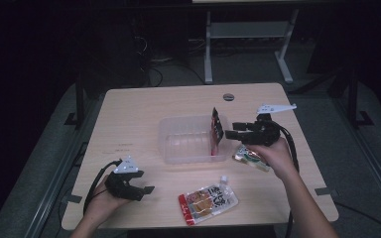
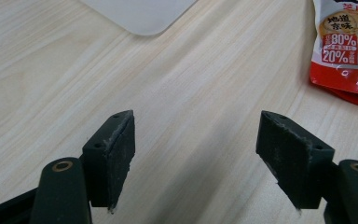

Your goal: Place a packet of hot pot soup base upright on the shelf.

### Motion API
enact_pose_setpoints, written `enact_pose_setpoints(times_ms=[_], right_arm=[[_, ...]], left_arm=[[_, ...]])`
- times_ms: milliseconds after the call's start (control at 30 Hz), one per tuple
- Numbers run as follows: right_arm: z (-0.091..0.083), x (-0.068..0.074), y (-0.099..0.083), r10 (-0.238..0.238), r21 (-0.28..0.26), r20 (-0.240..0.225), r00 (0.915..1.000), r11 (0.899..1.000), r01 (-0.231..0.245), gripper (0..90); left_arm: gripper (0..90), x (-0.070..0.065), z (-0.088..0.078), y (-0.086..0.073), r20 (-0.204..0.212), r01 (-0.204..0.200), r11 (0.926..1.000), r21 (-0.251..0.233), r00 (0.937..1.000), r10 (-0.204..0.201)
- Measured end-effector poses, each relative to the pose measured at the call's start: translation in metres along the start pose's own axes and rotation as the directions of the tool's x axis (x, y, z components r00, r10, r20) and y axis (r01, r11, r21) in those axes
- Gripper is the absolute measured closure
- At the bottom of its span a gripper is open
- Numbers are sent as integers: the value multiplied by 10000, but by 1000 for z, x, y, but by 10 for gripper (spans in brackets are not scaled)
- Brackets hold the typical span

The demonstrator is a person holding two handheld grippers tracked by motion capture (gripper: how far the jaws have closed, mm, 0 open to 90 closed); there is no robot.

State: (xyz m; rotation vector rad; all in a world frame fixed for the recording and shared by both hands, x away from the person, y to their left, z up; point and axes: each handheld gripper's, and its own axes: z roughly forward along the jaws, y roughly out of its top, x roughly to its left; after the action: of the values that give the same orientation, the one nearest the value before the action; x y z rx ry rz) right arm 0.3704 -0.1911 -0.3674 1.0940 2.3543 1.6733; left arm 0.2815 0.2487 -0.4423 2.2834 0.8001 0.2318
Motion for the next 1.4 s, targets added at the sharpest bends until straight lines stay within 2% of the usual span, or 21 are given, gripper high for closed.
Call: enact_pose_setpoints(times_ms=[133,233,633,800,867,900,967,1033,1200,1333,1400], right_arm=[[-10,5,-10,-356,153,562,9978,9993,348,284],[-15,9,-18,-789,630,986,9920,9953,729,260],[-28,14,-59,-981,1538,1531,9833,9853,744,256],[-35,9,-69,-1100,1892,1994,9737,9793,719,267],[-38,4,-72,-1232,2050,2242,9667,9757,768,275],[-39,2,-73,-1174,2105,2290,9663,9752,686,295],[-41,2,-76,-951,2127,2262,9694,9760,461,318],[-44,4,-79,-900,2192,2129,9729,9748,422,392],[-49,14,-91,-936,2437,1857,9781,9687,465,446],[-49,20,-98,-781,2559,1617,9838,9661,346,483],[-47,23,-100,-774,2671,1401,9871,9629,376,539]], left_arm=[[268,0,0,0,-36,-80,10000,34,10000,80],[264,-1,0,0,-62,-196,9998,20,9998,196],[264,0,-1,-1,-3,-245,9997,-14,9997,245],[266,-1,0,-2,69,-250,9997,75,9997,249],[266,-1,0,-2,45,-300,9994,153,9995,299],[266,-2,0,-2,48,-298,9994,165,9995,297],[267,-4,-1,-1,40,-333,9994,85,9994,332],[270,-6,-1,0,123,-304,9995,54,9995,303],[272,-11,1,3,308,-227,9997,63,9993,225],[307,-16,1,6,472,-420,9991,74,9980,416],[341,-21,2,9,628,-527,9986,25,9966,525]])
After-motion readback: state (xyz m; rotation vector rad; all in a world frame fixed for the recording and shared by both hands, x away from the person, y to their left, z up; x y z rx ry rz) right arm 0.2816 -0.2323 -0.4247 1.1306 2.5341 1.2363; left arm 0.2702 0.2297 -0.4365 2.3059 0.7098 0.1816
